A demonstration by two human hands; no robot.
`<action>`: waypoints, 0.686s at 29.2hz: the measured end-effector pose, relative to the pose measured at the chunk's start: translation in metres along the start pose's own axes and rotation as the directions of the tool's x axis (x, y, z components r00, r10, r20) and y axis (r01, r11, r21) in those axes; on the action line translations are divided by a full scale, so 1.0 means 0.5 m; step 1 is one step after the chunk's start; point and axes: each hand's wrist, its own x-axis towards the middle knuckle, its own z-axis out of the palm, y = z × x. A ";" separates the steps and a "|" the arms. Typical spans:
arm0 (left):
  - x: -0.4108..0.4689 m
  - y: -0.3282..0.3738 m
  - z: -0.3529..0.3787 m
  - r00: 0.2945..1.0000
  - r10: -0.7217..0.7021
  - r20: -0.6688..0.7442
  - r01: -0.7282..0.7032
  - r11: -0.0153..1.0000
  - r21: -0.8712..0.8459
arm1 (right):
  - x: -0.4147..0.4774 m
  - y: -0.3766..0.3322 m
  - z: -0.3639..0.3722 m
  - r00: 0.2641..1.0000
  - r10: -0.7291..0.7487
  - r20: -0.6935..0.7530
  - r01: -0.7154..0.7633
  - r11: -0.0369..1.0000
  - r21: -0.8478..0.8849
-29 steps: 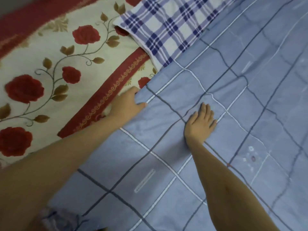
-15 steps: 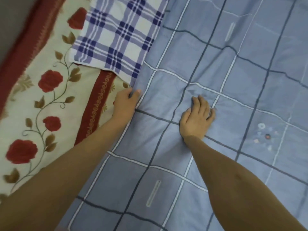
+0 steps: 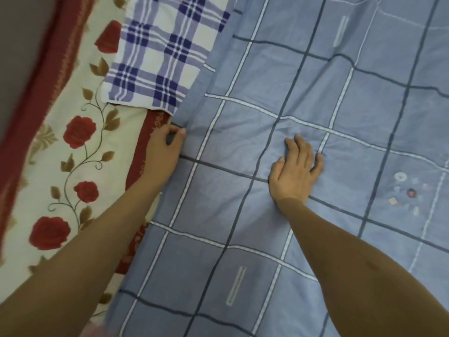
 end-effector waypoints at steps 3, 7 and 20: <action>0.007 -0.005 0.026 1.000 -0.018 0.011 0.018 1.000 -0.020 | 0.002 0.001 0.000 1.000 -0.002 0.006 0.002 1.000 -0.008; 0.010 0.002 0.034 0.996 0.004 -0.089 -0.002 1.000 0.025 | 0.000 0.000 -0.001 1.000 -0.001 0.011 0.001 1.000 -0.003; 0.024 -0.032 -0.007 0.969 0.129 -0.211 -0.072 0.963 0.259 | -0.008 0.008 0.004 0.995 -0.093 -0.036 0.094 0.995 0.044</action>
